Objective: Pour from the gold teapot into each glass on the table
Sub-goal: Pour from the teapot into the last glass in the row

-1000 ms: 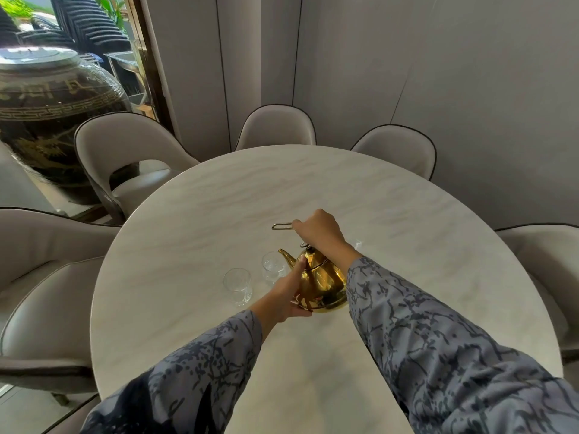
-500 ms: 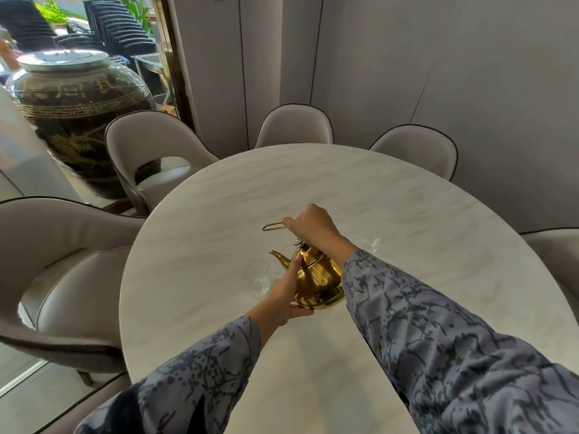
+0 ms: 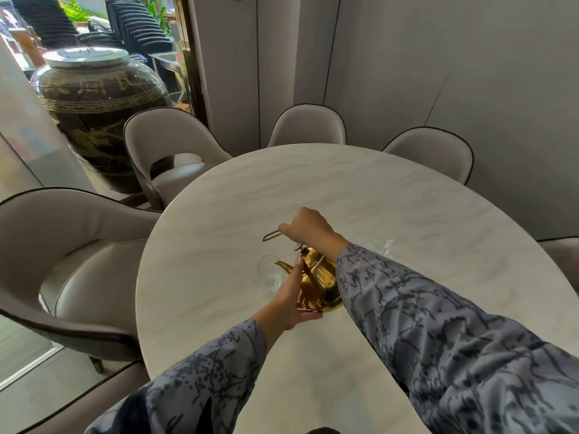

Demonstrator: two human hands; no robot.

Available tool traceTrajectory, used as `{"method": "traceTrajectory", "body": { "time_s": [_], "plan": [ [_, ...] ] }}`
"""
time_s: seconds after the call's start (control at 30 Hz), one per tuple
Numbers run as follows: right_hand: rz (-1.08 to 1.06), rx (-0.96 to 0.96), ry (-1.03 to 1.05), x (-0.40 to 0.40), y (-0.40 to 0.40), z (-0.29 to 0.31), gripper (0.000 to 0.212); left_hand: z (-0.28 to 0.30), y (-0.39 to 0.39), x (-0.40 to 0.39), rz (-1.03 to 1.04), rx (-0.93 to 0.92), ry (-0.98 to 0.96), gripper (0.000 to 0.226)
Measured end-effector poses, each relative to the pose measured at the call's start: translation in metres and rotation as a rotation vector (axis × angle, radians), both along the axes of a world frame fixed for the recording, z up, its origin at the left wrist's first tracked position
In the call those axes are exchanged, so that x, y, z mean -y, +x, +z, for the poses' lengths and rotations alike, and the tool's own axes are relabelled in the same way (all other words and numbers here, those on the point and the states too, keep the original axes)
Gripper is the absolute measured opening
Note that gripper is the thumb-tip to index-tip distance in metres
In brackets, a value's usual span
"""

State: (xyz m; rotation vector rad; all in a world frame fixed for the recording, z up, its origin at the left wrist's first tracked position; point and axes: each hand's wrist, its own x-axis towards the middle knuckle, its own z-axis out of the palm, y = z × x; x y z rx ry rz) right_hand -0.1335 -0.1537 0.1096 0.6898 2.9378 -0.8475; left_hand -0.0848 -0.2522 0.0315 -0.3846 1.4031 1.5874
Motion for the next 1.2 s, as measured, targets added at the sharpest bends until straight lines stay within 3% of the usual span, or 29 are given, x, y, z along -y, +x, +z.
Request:
{"method": "traceTrajectory", "body": {
  "time_s": [0.4,1.2],
  "plan": [
    [0.028,0.055,0.047,0.007,-0.005,0.014,0.032,0.004,-0.002,-0.002,0.014,0.073,0.04,0.098],
    [0.025,0.05,0.082,-0.002,-0.006,0.024,0.03,0.02,0.001,-0.012,0.024,0.066,0.042,0.093]
  ]
}}
